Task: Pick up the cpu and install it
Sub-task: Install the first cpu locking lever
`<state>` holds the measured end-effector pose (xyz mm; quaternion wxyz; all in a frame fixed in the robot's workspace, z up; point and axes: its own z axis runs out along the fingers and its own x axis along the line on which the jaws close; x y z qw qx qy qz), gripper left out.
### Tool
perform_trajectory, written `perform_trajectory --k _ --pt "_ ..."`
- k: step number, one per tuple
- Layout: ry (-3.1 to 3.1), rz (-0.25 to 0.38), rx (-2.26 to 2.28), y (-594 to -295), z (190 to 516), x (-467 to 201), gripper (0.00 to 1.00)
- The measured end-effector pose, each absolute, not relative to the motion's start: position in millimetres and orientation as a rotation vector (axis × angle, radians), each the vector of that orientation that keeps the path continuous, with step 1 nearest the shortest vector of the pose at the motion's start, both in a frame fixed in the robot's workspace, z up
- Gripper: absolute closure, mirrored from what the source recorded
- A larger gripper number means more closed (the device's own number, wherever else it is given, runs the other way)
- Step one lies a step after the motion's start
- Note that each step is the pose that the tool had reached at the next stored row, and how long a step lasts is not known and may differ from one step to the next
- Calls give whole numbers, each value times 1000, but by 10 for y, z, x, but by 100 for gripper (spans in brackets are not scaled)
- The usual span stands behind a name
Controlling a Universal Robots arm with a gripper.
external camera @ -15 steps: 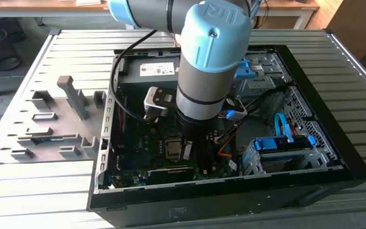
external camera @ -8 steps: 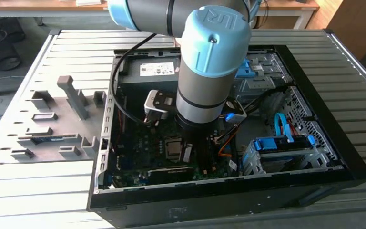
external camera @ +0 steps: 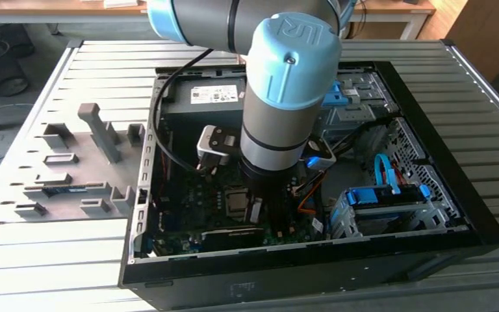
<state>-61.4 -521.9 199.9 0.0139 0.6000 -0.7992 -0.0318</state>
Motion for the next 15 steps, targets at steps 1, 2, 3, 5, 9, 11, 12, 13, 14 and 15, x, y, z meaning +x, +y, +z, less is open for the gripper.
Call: perform_trajectory --k 1,2,3,5,9,11,12,13,14,15 --pt "-2489 -99 1869 -5219 1994 -613 90" --pt "-2488 -99 1869 -5219 1990 -612 90" --pt "-2488 -99 1869 -5220 1984 -611 90" --pt "-2487 -99 1870 -5220 1970 -605 90" --pt "-2487 -99 1871 -5220 1944 -600 90" --pt "-2486 -98 1871 -5221 1932 -598 90" --pt "-2486 -98 1871 -5221 1926 -598 90" --pt "-2486 -98 1871 -5221 1920 -596 90" --pt "-2486 -98 1872 -5221 1915 -595 90" --pt "-2485 -98 1872 -5222 1911 -593 90"
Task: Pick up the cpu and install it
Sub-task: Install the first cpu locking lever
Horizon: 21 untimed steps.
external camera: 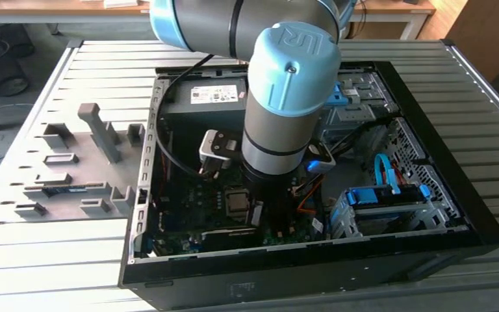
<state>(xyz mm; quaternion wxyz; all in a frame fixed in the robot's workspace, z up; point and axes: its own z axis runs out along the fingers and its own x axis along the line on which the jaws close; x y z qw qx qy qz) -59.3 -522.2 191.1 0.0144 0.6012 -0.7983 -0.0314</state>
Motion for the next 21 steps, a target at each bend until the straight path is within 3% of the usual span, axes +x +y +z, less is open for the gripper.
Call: perform_trajectory --k 21 --pt "-2485 -98 1874 -5221 1929 -551 90"
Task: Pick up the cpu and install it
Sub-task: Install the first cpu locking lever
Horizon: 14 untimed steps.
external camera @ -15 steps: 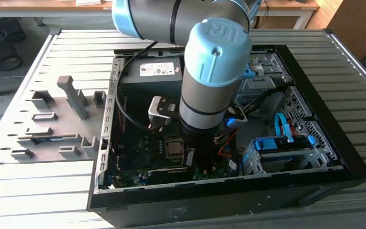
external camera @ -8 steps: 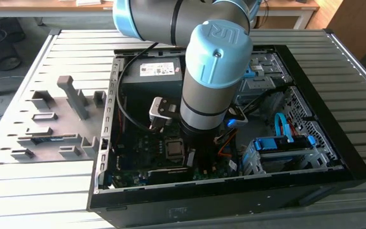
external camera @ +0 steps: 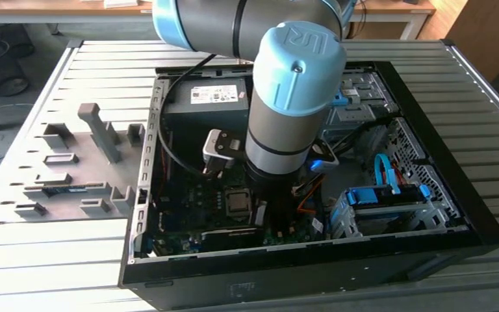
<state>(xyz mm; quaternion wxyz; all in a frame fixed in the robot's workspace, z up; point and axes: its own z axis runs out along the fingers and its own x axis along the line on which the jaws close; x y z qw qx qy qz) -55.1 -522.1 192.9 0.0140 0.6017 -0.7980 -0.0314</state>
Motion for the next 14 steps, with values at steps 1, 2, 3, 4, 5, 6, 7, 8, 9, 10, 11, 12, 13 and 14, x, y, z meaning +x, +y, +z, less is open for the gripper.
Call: perform_trajectory --k 1,2,3,4,5,6,7,8,9,10,11,12,13,14 --pt "-2485 -98 1874 -5221 1941 -551 90" --pt "-2485 -98 1874 -5221 1957 -551 90" --pt "-2484 -97 1874 -5221 1977 -551 90" --pt "-2485 -97 1874 -5221 1999 -551 90" --pt "-2484 -97 1873 -5221 2027 -550 90" --pt "-2484 -95 1873 -5220 2057 -550 90" --pt "-2483 -94 1873 -5217 2086 -550 90" --pt "-2483 -92 1872 -5213 2110 -551 90" --pt "-2482 -90 1872 -5206 2127 -551 90" --pt "-2481 -87 1870 -5191 2137 -551 90" --pt "-2479 -81 1869 -5166 2139 -551 90" --pt "-2476 -73 1866 -5138 2140 -551 90" --pt "-2474 -65 1864 -5108 2141 -551 90" --pt "-2471 -58 1862 -5075 2140 -551 90"
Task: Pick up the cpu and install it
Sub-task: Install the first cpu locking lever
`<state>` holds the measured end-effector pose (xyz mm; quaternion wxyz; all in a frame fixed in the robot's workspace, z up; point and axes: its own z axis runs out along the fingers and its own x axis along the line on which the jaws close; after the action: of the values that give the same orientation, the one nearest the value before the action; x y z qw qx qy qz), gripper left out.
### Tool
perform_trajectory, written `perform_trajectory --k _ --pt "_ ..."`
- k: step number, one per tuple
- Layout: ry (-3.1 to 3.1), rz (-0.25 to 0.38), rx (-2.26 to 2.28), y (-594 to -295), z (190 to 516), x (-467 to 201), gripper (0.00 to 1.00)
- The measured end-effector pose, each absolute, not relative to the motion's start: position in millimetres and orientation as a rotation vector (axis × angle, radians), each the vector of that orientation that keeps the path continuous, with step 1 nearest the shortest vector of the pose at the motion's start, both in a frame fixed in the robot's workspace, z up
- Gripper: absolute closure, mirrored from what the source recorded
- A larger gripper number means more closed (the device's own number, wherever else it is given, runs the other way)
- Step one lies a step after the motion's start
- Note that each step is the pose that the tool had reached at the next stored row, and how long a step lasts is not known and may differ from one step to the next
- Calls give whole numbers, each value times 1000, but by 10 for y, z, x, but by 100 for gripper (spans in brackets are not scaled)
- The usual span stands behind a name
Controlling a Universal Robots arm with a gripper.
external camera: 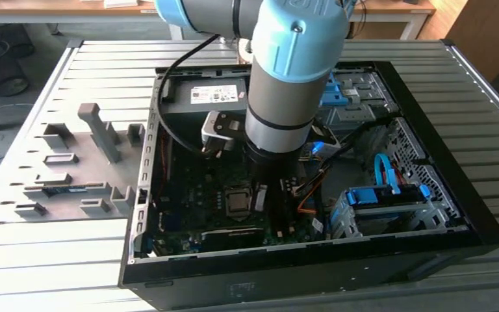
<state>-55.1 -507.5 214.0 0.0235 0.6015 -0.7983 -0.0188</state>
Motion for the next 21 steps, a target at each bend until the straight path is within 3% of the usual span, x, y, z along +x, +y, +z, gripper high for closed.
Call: perform_trajectory --k 10,21 --pt "-2453 -6 1846 -4866 2140 -656 90" --pt "-2458 6 1849 -4855 2289 -772 90"
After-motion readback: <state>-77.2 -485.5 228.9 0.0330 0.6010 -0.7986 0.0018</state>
